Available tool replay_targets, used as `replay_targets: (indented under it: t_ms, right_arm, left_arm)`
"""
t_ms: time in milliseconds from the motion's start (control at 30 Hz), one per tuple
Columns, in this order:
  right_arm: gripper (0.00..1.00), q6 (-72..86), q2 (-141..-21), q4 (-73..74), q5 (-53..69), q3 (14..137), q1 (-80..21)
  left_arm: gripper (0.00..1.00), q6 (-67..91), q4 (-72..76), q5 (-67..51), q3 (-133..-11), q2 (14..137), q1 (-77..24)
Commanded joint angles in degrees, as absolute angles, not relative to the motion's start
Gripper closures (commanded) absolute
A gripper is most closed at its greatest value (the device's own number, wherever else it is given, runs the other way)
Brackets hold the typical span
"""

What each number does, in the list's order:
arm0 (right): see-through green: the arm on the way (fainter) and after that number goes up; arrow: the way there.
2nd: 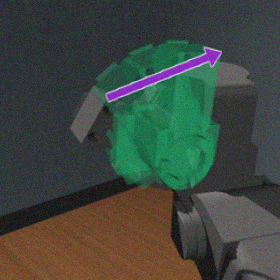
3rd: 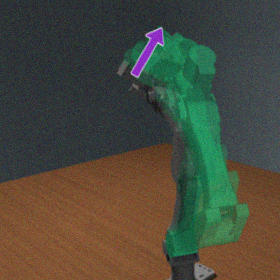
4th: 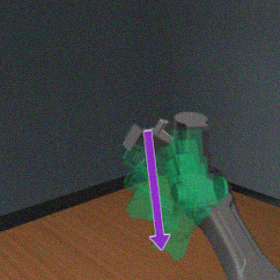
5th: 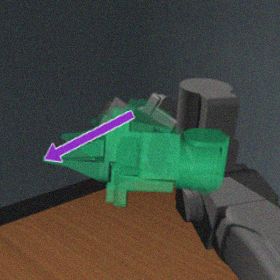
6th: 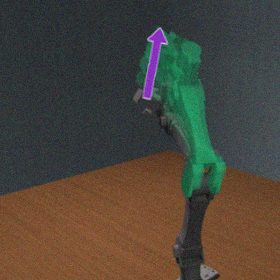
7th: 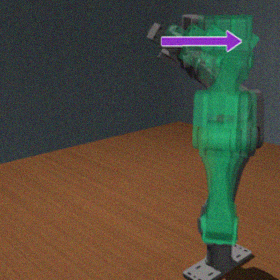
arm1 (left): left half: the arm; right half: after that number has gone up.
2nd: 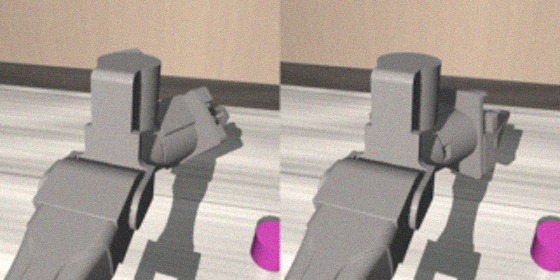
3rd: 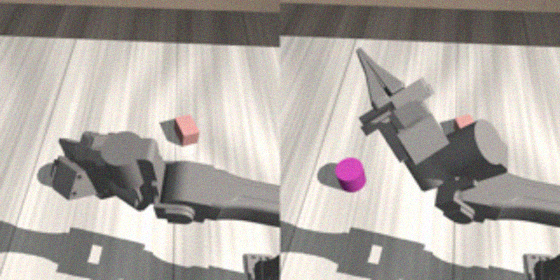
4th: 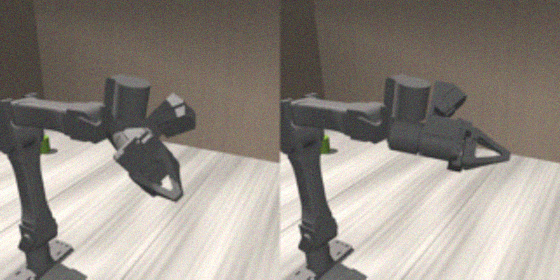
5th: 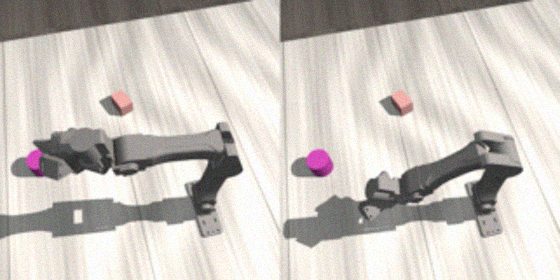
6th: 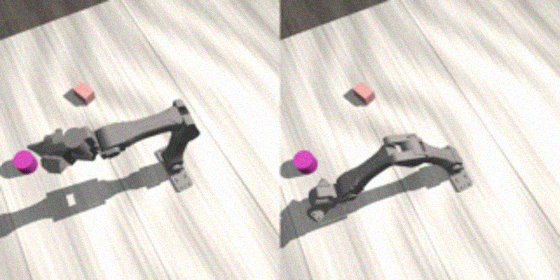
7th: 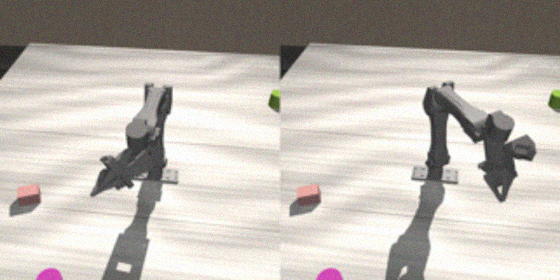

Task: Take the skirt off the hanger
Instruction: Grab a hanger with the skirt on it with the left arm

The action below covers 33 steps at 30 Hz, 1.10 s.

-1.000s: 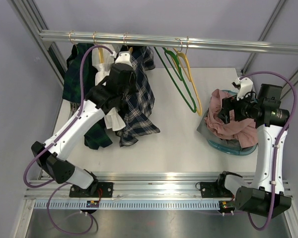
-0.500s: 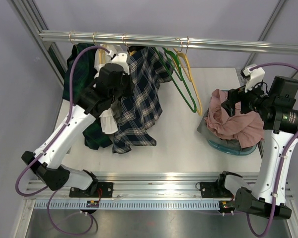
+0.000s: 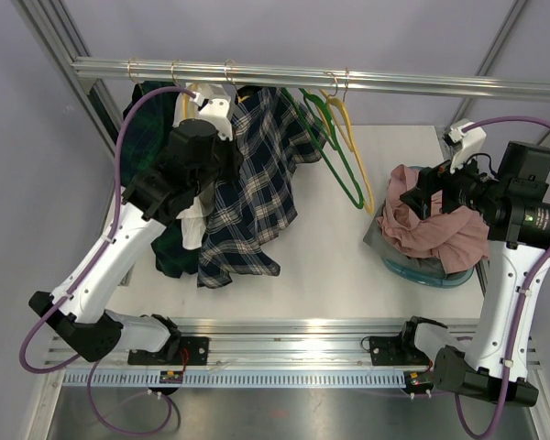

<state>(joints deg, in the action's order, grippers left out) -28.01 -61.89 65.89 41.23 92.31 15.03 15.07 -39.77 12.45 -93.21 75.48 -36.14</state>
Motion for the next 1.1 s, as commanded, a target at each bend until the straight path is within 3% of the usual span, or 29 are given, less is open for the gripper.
replay_targets:
  t_ms: [0, 367, 533, 833, 1067]
  right_arm:
    - [0.05, -27.2, -61.5, 65.8, 43.7, 94.5, 15.2]
    - [0.05, -25.2, -61.7, 65.7, 45.2, 93.9, 15.2]
    - [0.05, -24.3, -61.8, 64.7, 45.9, 93.0, 15.1]
    - [0.05, -24.3, -62.1, 65.0, 47.9, 92.7, 15.2]
    - [0.05, -23.9, -61.3, 65.0, 48.0, 91.9, 15.1]
  left_arm:
    - [1.00, 12.0, -23.0, 15.3, -100.0, 72.1, -36.3]
    - [1.00, 10.6, -21.3, 18.5, -99.4, 73.7, -36.4]
    - [1.00, 20.5, -26.4, 22.8, -98.4, 74.6, -36.5]
    - [1.00, 35.9, -20.3, 10.8, -93.9, 75.4, -34.3]
    - [1.00, 30.7, -17.1, 7.7, -93.3, 73.7, -32.2]
